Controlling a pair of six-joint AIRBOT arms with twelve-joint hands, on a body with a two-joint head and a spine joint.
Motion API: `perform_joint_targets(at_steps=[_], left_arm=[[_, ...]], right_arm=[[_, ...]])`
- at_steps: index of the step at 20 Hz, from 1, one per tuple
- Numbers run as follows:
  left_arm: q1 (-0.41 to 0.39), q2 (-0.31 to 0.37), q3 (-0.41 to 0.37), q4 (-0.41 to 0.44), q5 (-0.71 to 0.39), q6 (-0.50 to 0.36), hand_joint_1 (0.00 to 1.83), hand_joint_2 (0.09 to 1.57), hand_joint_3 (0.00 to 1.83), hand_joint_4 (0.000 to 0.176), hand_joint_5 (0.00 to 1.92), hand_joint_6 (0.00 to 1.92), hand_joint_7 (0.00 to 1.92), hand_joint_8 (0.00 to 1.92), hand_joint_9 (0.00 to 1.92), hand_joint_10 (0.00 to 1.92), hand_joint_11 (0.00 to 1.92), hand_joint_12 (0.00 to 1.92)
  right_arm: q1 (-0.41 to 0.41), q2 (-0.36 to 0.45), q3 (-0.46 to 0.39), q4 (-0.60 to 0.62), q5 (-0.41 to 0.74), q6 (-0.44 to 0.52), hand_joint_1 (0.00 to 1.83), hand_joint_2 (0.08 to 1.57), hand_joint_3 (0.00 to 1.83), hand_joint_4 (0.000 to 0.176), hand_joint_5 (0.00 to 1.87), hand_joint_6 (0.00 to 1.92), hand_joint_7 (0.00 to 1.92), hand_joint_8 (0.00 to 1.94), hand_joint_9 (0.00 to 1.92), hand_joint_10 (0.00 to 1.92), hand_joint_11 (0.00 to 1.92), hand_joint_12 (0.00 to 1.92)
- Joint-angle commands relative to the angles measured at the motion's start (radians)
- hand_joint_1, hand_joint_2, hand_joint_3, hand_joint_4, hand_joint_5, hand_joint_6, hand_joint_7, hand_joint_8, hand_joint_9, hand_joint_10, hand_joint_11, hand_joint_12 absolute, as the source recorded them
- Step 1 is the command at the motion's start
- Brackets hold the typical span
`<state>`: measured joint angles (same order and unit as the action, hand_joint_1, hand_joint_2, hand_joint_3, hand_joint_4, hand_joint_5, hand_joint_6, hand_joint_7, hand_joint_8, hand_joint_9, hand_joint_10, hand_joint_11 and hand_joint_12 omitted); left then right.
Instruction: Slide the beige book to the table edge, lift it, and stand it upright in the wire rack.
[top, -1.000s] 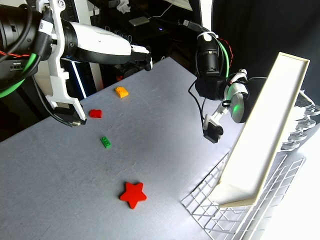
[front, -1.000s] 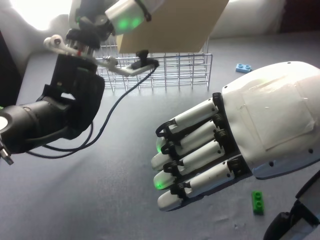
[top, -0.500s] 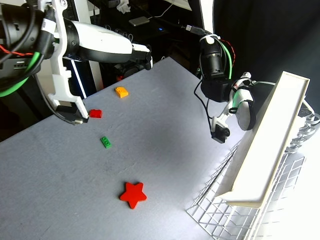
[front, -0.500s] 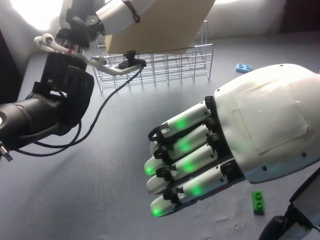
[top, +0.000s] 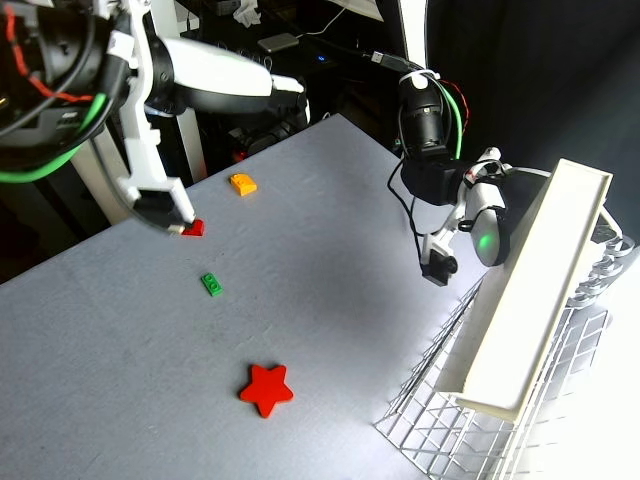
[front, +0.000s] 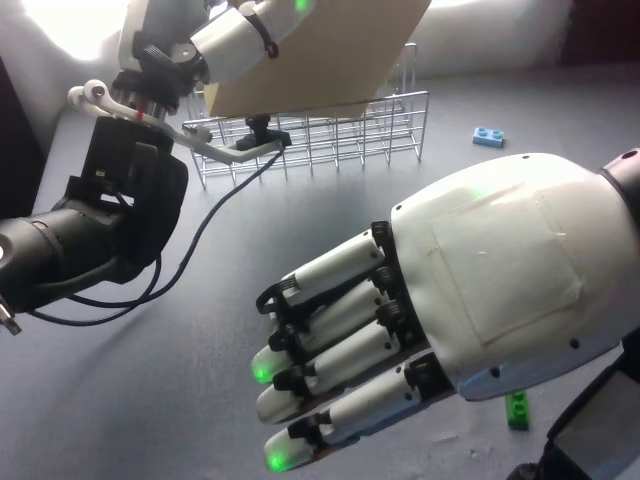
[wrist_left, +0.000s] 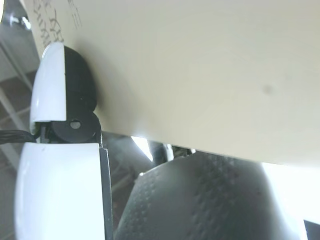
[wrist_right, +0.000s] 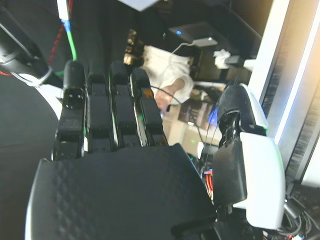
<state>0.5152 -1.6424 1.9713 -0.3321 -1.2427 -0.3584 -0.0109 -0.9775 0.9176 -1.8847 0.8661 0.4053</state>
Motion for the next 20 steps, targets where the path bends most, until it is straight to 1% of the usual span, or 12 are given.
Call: perform_joint_targets(at_steps=[1, 3, 5, 6, 7, 8, 11, 14, 16, 18, 19, 20], left_arm=[[-0.003, 0.005, -0.001, -0.012, -0.114, -0.011, 1.35, 1.21, 0.00, 0.000, 0.79, 1.13, 0.71, 1.42, 0.78, 1.48, 0.78, 1.39], [0.000, 0.004, -0.010, -0.013, -0.131, -0.006, 1.35, 1.21, 0.00, 0.000, 0.79, 1.13, 0.71, 1.43, 0.78, 1.48, 0.78, 1.39], [0.002, 0.002, -0.016, -0.021, -0.144, 0.002, 1.35, 1.21, 0.00, 0.000, 0.76, 1.16, 0.74, 1.39, 0.79, 1.47, 0.77, 1.40], [0.003, 0.001, -0.020, -0.028, -0.150, 0.008, 1.35, 1.20, 0.00, 0.000, 0.79, 1.13, 0.76, 1.35, 0.81, 1.45, 0.77, 1.40], [0.003, 0.000, -0.023, -0.035, -0.152, 0.014, 1.35, 1.19, 0.00, 0.000, 0.79, 1.12, 0.78, 1.34, 0.81, 1.44, 0.77, 1.39], [0.005, 0.000, -0.026, -0.042, -0.152, 0.017, 1.35, 1.20, 0.00, 0.000, 0.75, 1.16, 0.76, 1.37, 0.79, 1.47, 0.76, 1.41], [0.007, -0.004, -0.028, -0.048, -0.161, 0.024, 1.35, 1.20, 0.00, 0.000, 0.80, 1.12, 0.75, 1.38, 0.78, 1.47, 0.75, 1.40], [0.014, -0.001, -0.037, -0.048, -0.176, 0.029, 1.35, 1.21, 0.00, 0.000, 0.79, 1.13, 0.74, 1.41, 0.77, 1.48, 0.74, 1.41], [0.018, 0.001, -0.043, -0.050, -0.176, 0.035, 1.35, 1.22, 0.00, 0.000, 0.76, 1.16, 0.73, 1.43, 0.76, 1.51, 0.71, 1.46], [0.019, -0.001, -0.051, -0.065, -0.176, 0.046, 1.35, 1.20, 0.00, 0.000, 0.79, 1.13, 0.77, 1.36, 0.80, 1.45, 0.75, 1.40], [0.019, -0.003, -0.055, -0.077, -0.176, 0.052, 1.35, 1.20, 0.00, 0.000, 0.79, 1.14, 0.75, 1.39, 0.78, 1.46, 0.75, 1.39], [0.019, -0.004, -0.059, -0.085, -0.176, 0.059, 1.35, 1.20, 0.00, 0.000, 0.80, 1.13, 0.76, 1.37, 0.80, 1.44, 0.77, 1.36]], right_arm=[[0.011, 0.005, -0.002, 0.080, -0.011, 0.003, 0.14, 1.12, 0.00, 0.000, 0.26, 0.01, 0.25, 0.00, 0.27, 0.00, 0.00, 0.85], [0.009, 0.002, -0.002, 0.075, -0.011, 0.003, 0.14, 1.12, 0.00, 0.000, 0.26, 0.01, 0.25, 0.00, 0.27, 0.00, 0.00, 0.85], [0.010, -0.001, -0.002, 0.075, -0.015, 0.003, 0.13, 1.12, 0.00, 0.000, 0.25, 0.00, 0.25, 0.00, 0.27, 0.00, 0.00, 0.77], [0.010, -0.003, -0.002, 0.075, -0.016, 0.004, 0.14, 1.12, 0.00, 0.000, 0.27, 0.01, 0.28, 0.01, 0.30, 0.01, 0.00, 0.82], [0.010, -0.005, -0.002, 0.075, -0.016, 0.004, 0.13, 1.12, 0.00, 0.000, 0.25, 0.00, 0.27, 0.00, 0.29, 0.00, 0.00, 0.80], [0.009, -0.007, -0.003, 0.075, -0.016, 0.004, 0.13, 1.12, 0.00, 0.000, 0.25, 0.00, 0.27, 0.00, 0.29, 0.00, 0.00, 0.83], [0.008, -0.010, -0.017, 0.073, -0.017, 0.005, 0.13, 1.12, 0.00, 0.000, 0.25, 0.00, 0.27, 0.00, 0.28, 0.00, 0.00, 0.83], [0.009, -0.016, -0.030, 0.073, -0.026, 0.015, 0.10, 1.12, 0.00, 0.000, 0.24, 0.00, 0.24, 0.00, 0.26, 0.00, 0.00, 0.82], [0.010, -0.021, -0.035, 0.073, -0.031, 0.016, 0.10, 1.12, 0.00, 0.000, 0.22, 0.00, 0.23, 0.00, 0.25, 0.00, 0.00, 0.78], [0.009, -0.022, -0.037, 0.073, -0.030, 0.016, 0.11, 1.12, 0.00, 0.000, 0.24, 0.01, 0.25, 0.01, 0.27, 0.01, 0.00, 0.83], [0.010, -0.022, -0.037, 0.073, -0.029, 0.016, 0.10, 1.12, 0.00, 0.000, 0.24, 0.00, 0.24, 0.00, 0.26, 0.00, 0.00, 0.82], [0.010, -0.022, -0.037, 0.073, -0.030, 0.016, 0.12, 1.12, 0.00, 0.000, 0.23, 0.00, 0.23, 0.00, 0.25, 0.00, 0.00, 0.75]])
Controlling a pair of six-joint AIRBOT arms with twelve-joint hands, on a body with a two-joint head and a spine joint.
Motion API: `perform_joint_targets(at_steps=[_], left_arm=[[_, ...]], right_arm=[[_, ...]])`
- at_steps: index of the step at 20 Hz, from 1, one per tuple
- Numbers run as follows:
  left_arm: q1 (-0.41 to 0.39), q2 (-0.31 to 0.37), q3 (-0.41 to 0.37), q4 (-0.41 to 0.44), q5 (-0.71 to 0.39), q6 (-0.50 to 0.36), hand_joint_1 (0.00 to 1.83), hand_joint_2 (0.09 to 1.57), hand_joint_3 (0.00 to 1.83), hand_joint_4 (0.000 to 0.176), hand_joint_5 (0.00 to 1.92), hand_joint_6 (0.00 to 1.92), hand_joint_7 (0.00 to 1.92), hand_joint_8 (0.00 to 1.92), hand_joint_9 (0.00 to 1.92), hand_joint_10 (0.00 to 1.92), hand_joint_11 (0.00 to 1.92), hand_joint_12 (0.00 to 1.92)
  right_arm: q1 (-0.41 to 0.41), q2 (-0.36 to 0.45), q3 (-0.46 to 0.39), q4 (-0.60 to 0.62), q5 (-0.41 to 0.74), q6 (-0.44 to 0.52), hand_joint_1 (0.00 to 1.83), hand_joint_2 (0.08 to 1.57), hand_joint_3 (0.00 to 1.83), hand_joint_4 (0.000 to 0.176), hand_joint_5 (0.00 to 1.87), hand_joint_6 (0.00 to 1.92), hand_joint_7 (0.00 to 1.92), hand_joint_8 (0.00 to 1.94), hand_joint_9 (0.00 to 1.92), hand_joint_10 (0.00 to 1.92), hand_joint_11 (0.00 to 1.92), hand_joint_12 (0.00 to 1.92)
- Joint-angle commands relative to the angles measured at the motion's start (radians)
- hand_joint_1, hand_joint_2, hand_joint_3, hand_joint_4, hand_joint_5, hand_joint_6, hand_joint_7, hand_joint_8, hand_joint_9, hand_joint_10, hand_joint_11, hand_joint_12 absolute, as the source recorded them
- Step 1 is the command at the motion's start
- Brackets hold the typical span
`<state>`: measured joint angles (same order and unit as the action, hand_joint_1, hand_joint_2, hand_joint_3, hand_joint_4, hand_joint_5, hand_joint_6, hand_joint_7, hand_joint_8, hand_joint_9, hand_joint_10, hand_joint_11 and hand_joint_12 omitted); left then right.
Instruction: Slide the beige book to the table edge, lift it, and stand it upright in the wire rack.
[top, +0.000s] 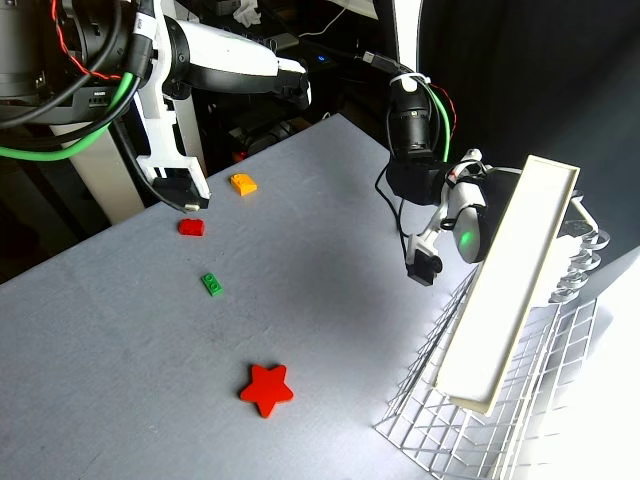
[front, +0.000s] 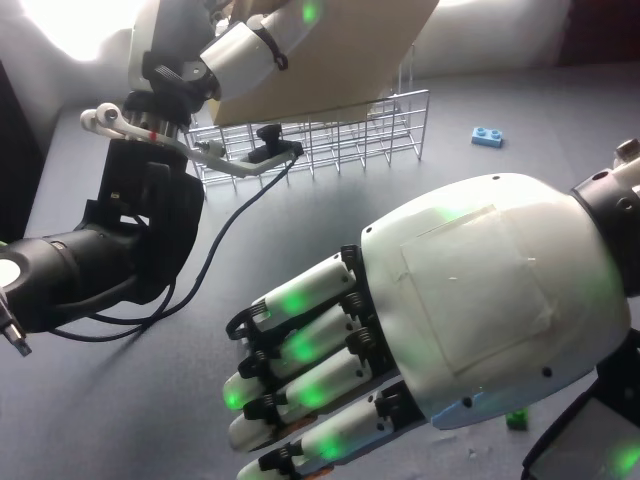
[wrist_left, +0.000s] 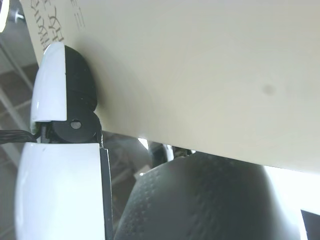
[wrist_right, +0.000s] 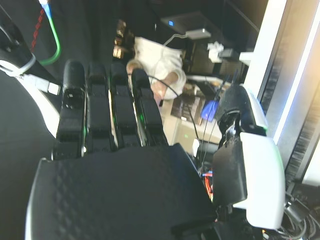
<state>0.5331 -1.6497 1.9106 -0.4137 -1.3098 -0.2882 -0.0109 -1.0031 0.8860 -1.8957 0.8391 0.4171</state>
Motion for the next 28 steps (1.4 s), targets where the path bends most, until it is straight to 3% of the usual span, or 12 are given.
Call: perform_joint_targets(at_steps=[1, 4, 6, 7, 8, 9, 10, 12, 14, 17, 21, 28], left_arm=[[0.001, 0.002, -0.001, -0.005, -0.109, -0.008, 1.36, 1.19, 0.00, 0.000, 0.79, 1.11, 0.79, 1.34, 0.81, 1.42, 0.78, 1.37], [-0.001, 0.000, -0.005, -0.005, -0.109, -0.006, 1.35, 1.20, 0.00, 0.000, 0.76, 1.17, 0.76, 1.38, 0.78, 1.46, 0.76, 1.41], [-0.004, -0.002, -0.004, -0.006, -0.109, -0.002, 1.32, 1.23, 0.00, 0.000, 0.69, 1.28, 0.72, 1.39, 0.78, 1.49, 0.71, 1.43], [-0.005, -0.003, -0.004, -0.010, -0.109, 0.001, 1.16, 1.26, 0.00, 0.000, 0.67, 1.43, 0.71, 1.41, 0.67, 1.24, 0.62, 1.46], [-0.007, -0.004, -0.004, -0.015, -0.109, 0.006, 1.09, 1.26, 0.00, 0.000, 0.70, 1.40, 0.62, 0.92, 0.63, 1.07, 0.56, 1.46], [-0.008, -0.006, -0.004, -0.019, -0.109, 0.010, 1.02, 1.18, 0.00, 0.000, 0.55, 0.77, 0.62, 0.56, 0.60, 0.86, 0.50, 1.38], [-0.009, -0.006, -0.004, -0.019, -0.106, 0.012, 0.94, 1.14, 0.00, 0.000, 0.58, 0.40, 0.65, 0.31, 0.60, 0.64, 0.45, 1.31], [-0.012, -0.009, -0.003, -0.019, -0.105, 0.013, 0.82, 1.12, 0.00, 0.000, 0.60, 0.08, 0.60, 0.05, 0.57, 0.31, 0.28, 1.25], [-0.014, -0.010, -0.002, -0.019, -0.105, 0.017, 0.73, 1.09, 0.00, 0.000, 0.49, 0.00, 0.45, 0.00, 0.49, 0.06, 0.10, 1.18], [-0.014, -0.010, 0.000, -0.018, -0.105, 0.017, 0.74, 1.06, 0.00, 0.000, 0.46, 0.00, 0.44, 0.00, 0.48, 0.02, 0.10, 1.13], [-0.013, -0.004, 0.008, -0.012, -0.105, 0.017, 0.72, 1.04, 0.00, 0.000, 0.44, 0.00, 0.40, 0.00, 0.44, 0.00, 0.05, 1.09], [0.022, 0.034, 0.012, -0.001, -0.104, 0.021, 0.68, 1.03, 0.00, 0.000, 0.41, 0.00, 0.38, 0.00, 0.39, 0.00, 0.02, 1.08]], right_arm=[[0.010, 0.003, -0.005, 0.084, -0.002, 0.005, 0.13, 1.11, 0.00, 0.000, 0.25, 0.00, 0.25, 0.01, 0.26, 0.01, 0.00, 0.79], [0.010, 0.004, -0.005, 0.084, -0.001, 0.005, 0.12, 1.11, 0.00, 0.000, 0.27, 0.01, 0.27, 0.01, 0.29, 0.01, 0.00, 0.87], [0.010, 0.004, -0.005, 0.084, -0.002, 0.006, 0.12, 1.11, 0.00, 0.000, 0.25, 0.00, 0.26, 0.01, 0.27, 0.00, 0.00, 0.78], [0.010, 0.004, -0.005, 0.084, -0.001, 0.006, 0.12, 1.11, 0.00, 0.000, 0.25, 0.00, 0.25, 0.00, 0.27, 0.00, 0.00, 0.77], [0.010, 0.004, -0.005, 0.084, -0.001, 0.006, 0.12, 1.11, 0.00, 0.000, 0.25, 0.00, 0.26, 0.00, 0.27, 0.00, 0.00, 0.76], [0.010, 0.004, -0.005, 0.084, -0.001, 0.007, 0.11, 1.12, 0.00, 0.000, 0.24, 0.00, 0.25, 0.00, 0.26, 0.00, 0.00, 0.75], [0.010, 0.004, -0.005, 0.084, -0.001, 0.008, 0.11, 1.11, 0.00, 0.000, 0.26, 0.01, 0.27, 0.01, 0.28, 0.01, 0.00, 0.80], [0.011, 0.004, -0.005, 0.084, -0.002, 0.011, 0.10, 1.12, 0.00, 0.000, 0.24, 0.00, 0.26, 0.00, 0.28, 0.00, 0.00, 0.79], [0.011, 0.004, -0.006, 0.084, -0.002, 0.013, 0.12, 1.11, 0.00, 0.000, 0.25, 0.00, 0.26, 0.00, 0.28, 0.00, 0.00, 0.84], [0.012, 0.004, -0.006, 0.084, -0.002, 0.013, 0.13, 1.11, 0.00, 0.000, 0.27, 0.01, 0.28, 0.00, 0.30, 0.01, 0.00, 0.90], [0.013, 0.004, -0.006, 0.084, 0.000, 0.013, 0.11, 1.11, 0.00, 0.000, 0.26, 0.00, 0.25, 0.00, 0.27, 0.00, 0.00, 0.82], [0.013, 0.006, -0.006, 0.084, 0.001, 0.015, 0.13, 1.10, 0.00, 0.000, 0.29, 0.01, 0.28, 0.01, 0.29, 0.01, 0.00, 0.87]])
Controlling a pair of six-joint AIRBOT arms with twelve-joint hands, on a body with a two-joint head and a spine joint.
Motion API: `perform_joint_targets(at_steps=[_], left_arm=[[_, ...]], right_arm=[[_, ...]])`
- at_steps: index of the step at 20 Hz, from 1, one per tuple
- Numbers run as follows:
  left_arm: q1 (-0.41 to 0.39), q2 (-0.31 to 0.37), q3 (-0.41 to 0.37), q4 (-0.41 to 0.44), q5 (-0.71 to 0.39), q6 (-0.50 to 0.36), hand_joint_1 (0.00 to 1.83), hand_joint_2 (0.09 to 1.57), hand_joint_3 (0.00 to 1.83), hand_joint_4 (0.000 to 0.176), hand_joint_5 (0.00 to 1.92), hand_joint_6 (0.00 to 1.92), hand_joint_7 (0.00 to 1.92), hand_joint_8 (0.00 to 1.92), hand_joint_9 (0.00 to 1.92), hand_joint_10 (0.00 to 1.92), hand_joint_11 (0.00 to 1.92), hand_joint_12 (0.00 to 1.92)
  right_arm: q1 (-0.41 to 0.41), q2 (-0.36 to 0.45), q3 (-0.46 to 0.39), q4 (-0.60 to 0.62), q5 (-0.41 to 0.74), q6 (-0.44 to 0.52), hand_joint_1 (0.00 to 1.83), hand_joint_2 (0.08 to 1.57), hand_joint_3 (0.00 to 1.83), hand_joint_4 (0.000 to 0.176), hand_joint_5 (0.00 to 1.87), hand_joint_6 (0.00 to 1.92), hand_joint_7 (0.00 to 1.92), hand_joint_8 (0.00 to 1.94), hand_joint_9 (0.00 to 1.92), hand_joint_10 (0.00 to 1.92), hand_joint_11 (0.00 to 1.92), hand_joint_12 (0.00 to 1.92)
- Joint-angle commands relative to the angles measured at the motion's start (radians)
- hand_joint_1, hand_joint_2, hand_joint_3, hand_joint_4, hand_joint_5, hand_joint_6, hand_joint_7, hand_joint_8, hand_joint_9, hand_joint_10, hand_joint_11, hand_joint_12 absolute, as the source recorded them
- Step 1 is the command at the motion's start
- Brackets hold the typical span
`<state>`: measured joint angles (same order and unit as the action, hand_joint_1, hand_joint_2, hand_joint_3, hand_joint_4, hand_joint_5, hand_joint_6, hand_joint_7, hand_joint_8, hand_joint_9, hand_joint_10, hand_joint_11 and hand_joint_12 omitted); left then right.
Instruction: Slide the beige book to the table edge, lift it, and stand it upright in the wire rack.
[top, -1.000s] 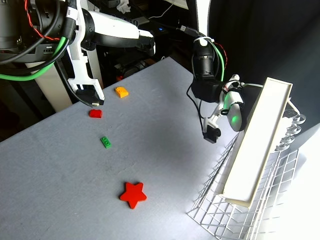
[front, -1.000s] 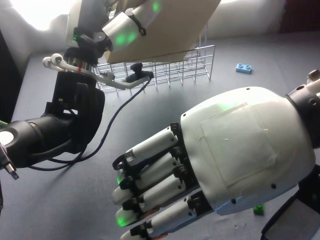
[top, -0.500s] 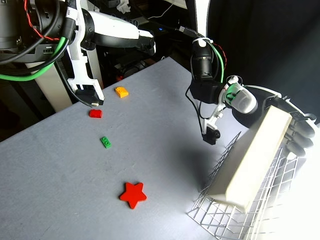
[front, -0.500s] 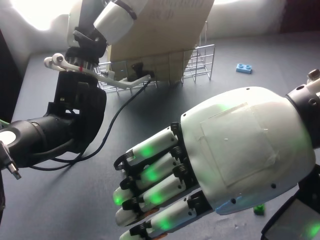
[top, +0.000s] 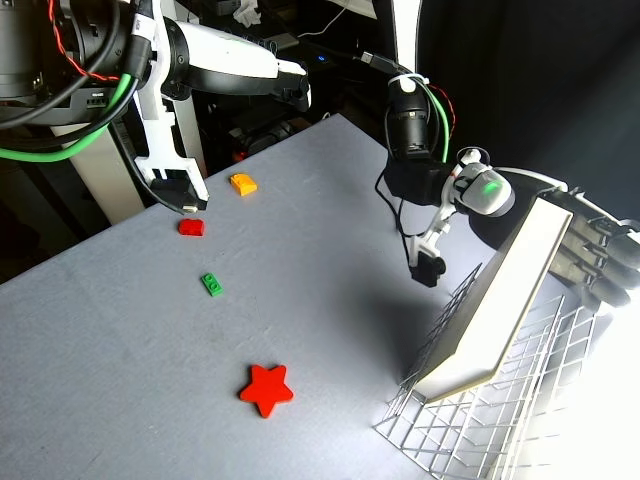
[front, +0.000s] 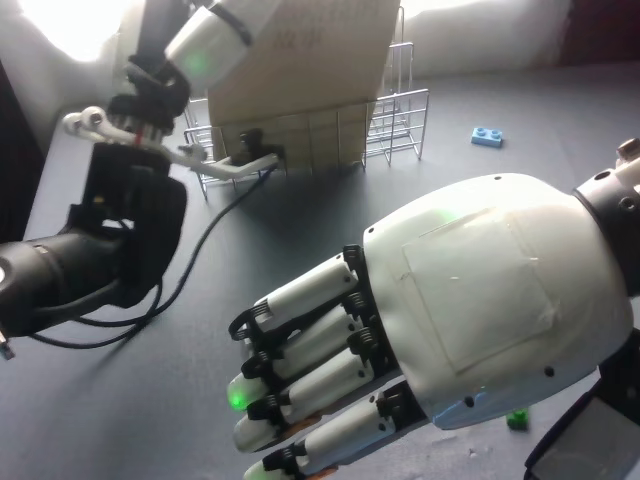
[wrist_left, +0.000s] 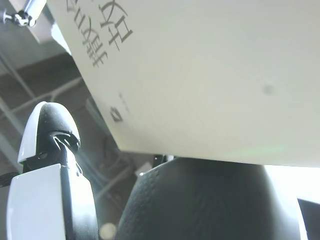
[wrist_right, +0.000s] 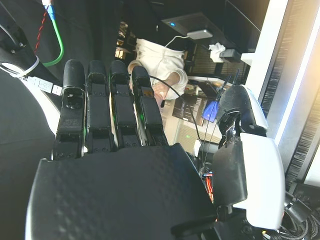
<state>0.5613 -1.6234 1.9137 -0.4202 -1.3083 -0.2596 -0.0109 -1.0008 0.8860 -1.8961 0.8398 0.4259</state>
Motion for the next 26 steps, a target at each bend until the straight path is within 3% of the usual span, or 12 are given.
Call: perform_joint_targets(at_steps=[1, 7, 9, 15, 19, 26], left_arm=[[-0.002, 0.012, 0.009, 0.005, -0.106, -0.008, 0.66, 1.01, 0.00, 0.000, 0.42, 0.01, 0.38, 0.00, 0.40, 0.00, 0.03, 1.08], [0.007, 0.036, 0.011, 0.005, -0.106, -0.008, 0.63, 1.01, 0.00, 0.000, 0.37, 0.00, 0.35, 0.00, 0.38, 0.00, 0.00, 1.05], [0.017, 0.046, 0.009, 0.005, -0.106, -0.008, 0.62, 1.02, 0.00, 0.000, 0.37, 0.00, 0.34, 0.00, 0.38, 0.00, 0.00, 1.05], [0.037, 0.102, -0.028, 0.005, -0.103, 0.008, 0.61, 1.02, 0.00, 0.000, 0.39, 0.01, 0.35, 0.00, 0.36, 0.00, 0.00, 1.02], [0.048, 0.176, -0.092, 0.005, -0.103, 0.025, 0.61, 1.02, 0.00, 0.000, 0.39, 0.00, 0.37, 0.01, 0.37, 0.00, 0.00, 1.02], [0.085, 0.312, -0.214, 0.005, -0.096, 0.043, 0.61, 1.04, 0.00, 0.000, 0.41, 0.02, 0.36, 0.01, 0.38, 0.01, 0.00, 1.01]], right_arm=[[0.013, 0.004, -0.006, 0.085, 0.000, 0.006, 0.10, 1.11, 0.00, 0.000, 0.26, 0.00, 0.25, 0.00, 0.27, 0.00, 0.00, 0.82], [0.005, 0.008, -0.011, 0.085, -0.005, 0.006, 0.11, 1.10, 0.00, 0.000, 0.28, 0.00, 0.27, 0.00, 0.28, 0.01, 0.00, 0.90], [0.005, 0.009, -0.010, 0.085, -0.012, 0.006, 0.12, 1.10, 0.00, 0.000, 0.27, 0.00, 0.27, 0.01, 0.28, 0.01, 0.00, 0.82], [-0.006, 0.014, -0.010, 0.085, -0.024, 0.006, 0.12, 1.11, 0.00, 0.000, 0.28, 0.00, 0.27, 0.00, 0.28, 0.00, 0.00, 0.85], [-0.008, 0.014, -0.010, 0.085, -0.024, 0.006, 0.12, 1.11, 0.00, 0.000, 0.26, 0.00, 0.23, 0.00, 0.25, 0.00, 0.00, 0.79], [-0.007, 0.017, -0.010, 0.085, -0.023, 0.006, 0.10, 1.11, 0.00, 0.000, 0.30, 0.01, 0.30, 0.01, 0.31, 0.01, 0.00, 0.91]])
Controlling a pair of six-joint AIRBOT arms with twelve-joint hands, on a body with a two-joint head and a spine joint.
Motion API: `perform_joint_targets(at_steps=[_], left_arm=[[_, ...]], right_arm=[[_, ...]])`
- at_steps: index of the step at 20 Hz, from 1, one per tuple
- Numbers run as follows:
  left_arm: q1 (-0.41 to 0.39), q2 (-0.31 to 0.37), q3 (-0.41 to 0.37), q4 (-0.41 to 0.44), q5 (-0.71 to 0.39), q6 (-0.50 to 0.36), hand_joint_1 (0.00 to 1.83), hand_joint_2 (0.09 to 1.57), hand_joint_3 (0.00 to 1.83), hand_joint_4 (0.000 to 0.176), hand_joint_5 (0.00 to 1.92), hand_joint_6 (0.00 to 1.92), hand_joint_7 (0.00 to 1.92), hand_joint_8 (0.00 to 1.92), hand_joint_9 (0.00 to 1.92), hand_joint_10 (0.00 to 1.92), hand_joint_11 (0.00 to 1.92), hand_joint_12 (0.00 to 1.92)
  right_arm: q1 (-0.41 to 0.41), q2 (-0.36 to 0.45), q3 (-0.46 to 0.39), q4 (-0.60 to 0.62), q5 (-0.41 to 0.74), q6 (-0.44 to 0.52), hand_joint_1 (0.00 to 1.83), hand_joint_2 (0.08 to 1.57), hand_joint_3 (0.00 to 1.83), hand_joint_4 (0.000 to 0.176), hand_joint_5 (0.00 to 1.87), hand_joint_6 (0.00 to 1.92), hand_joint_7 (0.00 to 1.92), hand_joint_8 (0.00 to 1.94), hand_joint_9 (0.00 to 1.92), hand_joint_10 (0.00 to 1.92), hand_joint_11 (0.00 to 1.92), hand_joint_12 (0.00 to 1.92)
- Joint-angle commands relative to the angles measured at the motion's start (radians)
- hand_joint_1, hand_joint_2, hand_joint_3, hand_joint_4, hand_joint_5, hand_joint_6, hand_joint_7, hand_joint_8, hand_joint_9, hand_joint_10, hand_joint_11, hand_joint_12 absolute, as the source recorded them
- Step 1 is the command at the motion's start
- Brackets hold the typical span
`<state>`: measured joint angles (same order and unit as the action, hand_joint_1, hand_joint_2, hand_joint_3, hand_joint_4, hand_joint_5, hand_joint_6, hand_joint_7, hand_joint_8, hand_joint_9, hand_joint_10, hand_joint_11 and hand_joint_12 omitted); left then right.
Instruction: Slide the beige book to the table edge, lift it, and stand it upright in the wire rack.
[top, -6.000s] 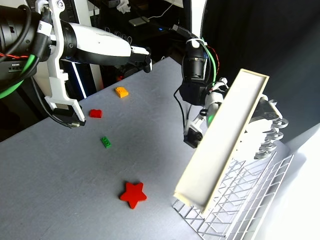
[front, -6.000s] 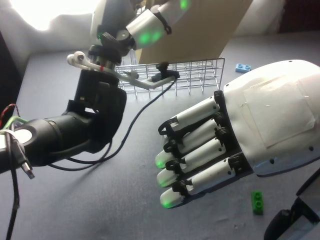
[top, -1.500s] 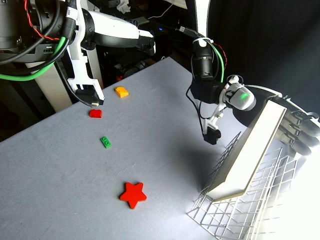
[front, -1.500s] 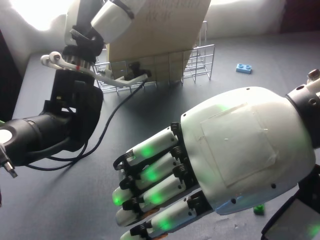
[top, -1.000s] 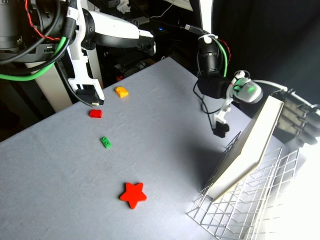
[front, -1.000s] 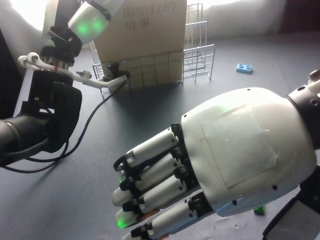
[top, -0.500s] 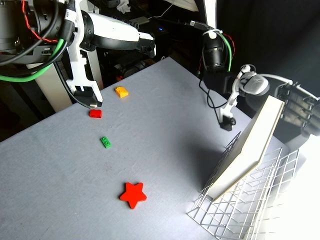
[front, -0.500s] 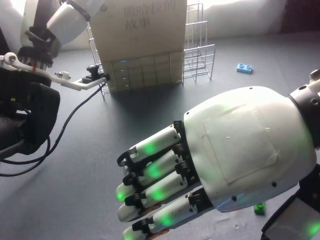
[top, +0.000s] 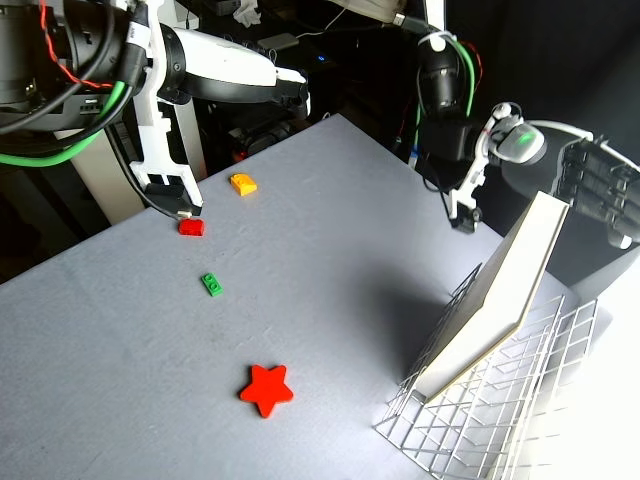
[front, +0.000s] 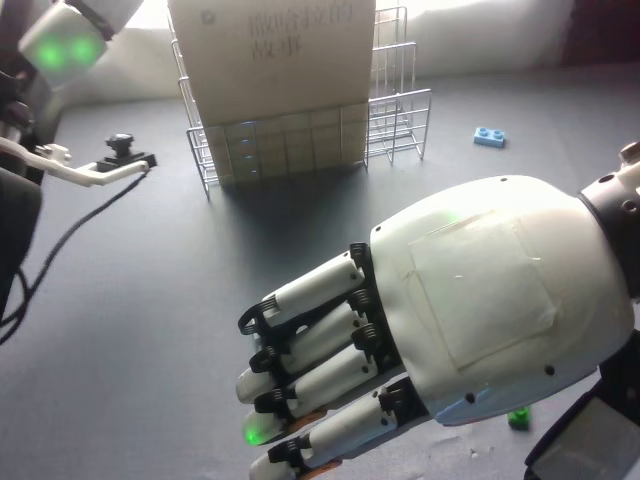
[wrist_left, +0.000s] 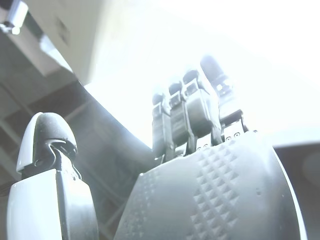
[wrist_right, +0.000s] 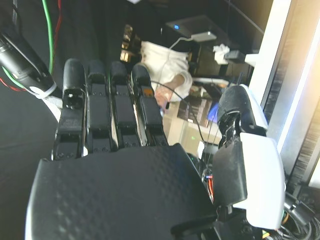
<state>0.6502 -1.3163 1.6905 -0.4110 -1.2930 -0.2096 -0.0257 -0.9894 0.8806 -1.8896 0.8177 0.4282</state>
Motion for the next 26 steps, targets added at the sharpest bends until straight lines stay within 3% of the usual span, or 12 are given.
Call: perform_joint_targets(at_steps=[1, 4, 6, 11, 15, 16, 21, 23, 26], left_arm=[[-0.002, 0.025, -0.007, -0.004, -0.111, -0.007, 0.60, 1.04, 0.00, 0.000, 0.41, 0.01, 0.35, 0.00, 0.37, 0.00, 0.00, 0.98], [0.007, 0.096, -0.059, -0.004, -0.111, -0.001, 0.61, 1.03, 0.00, 0.000, 0.37, 0.00, 0.35, 0.00, 0.37, 0.00, 0.00, 0.99], [0.021, 0.134, -0.089, 0.002, -0.110, -0.001, 0.61, 1.02, 0.00, 0.000, 0.40, 0.01, 0.38, 0.00, 0.39, 0.01, 0.00, 1.03], [0.061, 0.226, -0.169, 0.017, -0.100, 0.021, 0.60, 1.02, 0.00, 0.000, 0.38, 0.00, 0.35, 0.00, 0.36, 0.00, 0.00, 1.03], [0.081, 0.304, -0.225, 0.020, -0.043, 0.048, 0.62, 1.02, 0.00, 0.000, 0.37, 0.00, 0.36, 0.00, 0.39, 0.01, 0.01, 1.06], [0.088, 0.353, -0.259, 0.031, 0.009, 0.063, 0.62, 1.02, 0.00, 0.000, 0.36, 0.00, 0.36, 0.00, 0.38, 0.00, 0.00, 1.05], [0.139, 0.465, -0.332, 0.082, 0.091, 0.083, 0.57, 1.04, 0.00, 0.000, 0.34, 0.00, 0.35, 0.00, 0.35, 0.00, 0.00, 0.95], [0.171, 0.517, -0.363, 0.095, 0.109, 0.087, 0.60, 1.03, 0.00, 0.000, 0.34, 0.00, 0.37, 0.00, 0.36, 0.00, 0.00, 0.96], [0.212, 0.592, -0.398, 0.148, 0.110, 0.082, 0.60, 1.03, 0.00, 0.000, 0.37, 0.01, 0.38, 0.01, 0.37, 0.01, 0.00, 1.00]], right_arm=[[0.008, 0.005, -0.005, 0.079, -0.001, 0.004, 0.11, 1.10, 0.00, 0.000, 0.29, 0.00, 0.29, 0.00, 0.31, 0.01, 0.00, 0.89], [0.007, 0.005, -0.005, 0.079, 0.003, 0.003, 0.11, 1.11, 0.00, 0.000, 0.26, 0.00, 0.26, 0.00, 0.26, 0.00, 0.00, 0.82], [0.007, 0.005, -0.005, 0.079, 0.004, 0.003, 0.11, 1.11, 0.00, 0.000, 0.27, 0.00, 0.26, 0.00, 0.27, 0.00, 0.00, 0.91], [0.007, 0.006, -0.005, 0.079, 0.003, 0.003, 0.12, 1.11, 0.00, 0.000, 0.27, 0.00, 0.25, 0.00, 0.27, 0.00, 0.00, 0.91], [0.006, 0.006, -0.005, 0.079, -0.010, 0.003, 0.11, 1.11, 0.00, 0.000, 0.25, 0.00, 0.25, 0.00, 0.27, 0.00, 0.00, 0.89], [0.006, 0.005, -0.005, 0.080, -0.023, 0.003, 0.10, 1.11, 0.00, 0.000, 0.27, 0.00, 0.26, 0.00, 0.27, 0.00, 0.00, 0.89], [0.006, 0.005, -0.005, 0.080, -0.052, 0.003, 0.10, 1.11, 0.00, 0.000, 0.26, 0.00, 0.26, 0.00, 0.28, 0.00, 0.00, 0.94], [-0.002, 0.005, -0.005, 0.082, -0.072, 0.002, 0.11, 1.11, 0.00, 0.000, 0.26, 0.00, 0.25, 0.00, 0.27, 0.00, 0.00, 0.86], [-0.044, 0.014, -0.005, 0.216, -0.129, -0.111, 0.08, 1.12, 0.00, 0.000, 0.25, 0.00, 0.24, 0.00, 0.26, 0.00, 0.00, 0.84]])
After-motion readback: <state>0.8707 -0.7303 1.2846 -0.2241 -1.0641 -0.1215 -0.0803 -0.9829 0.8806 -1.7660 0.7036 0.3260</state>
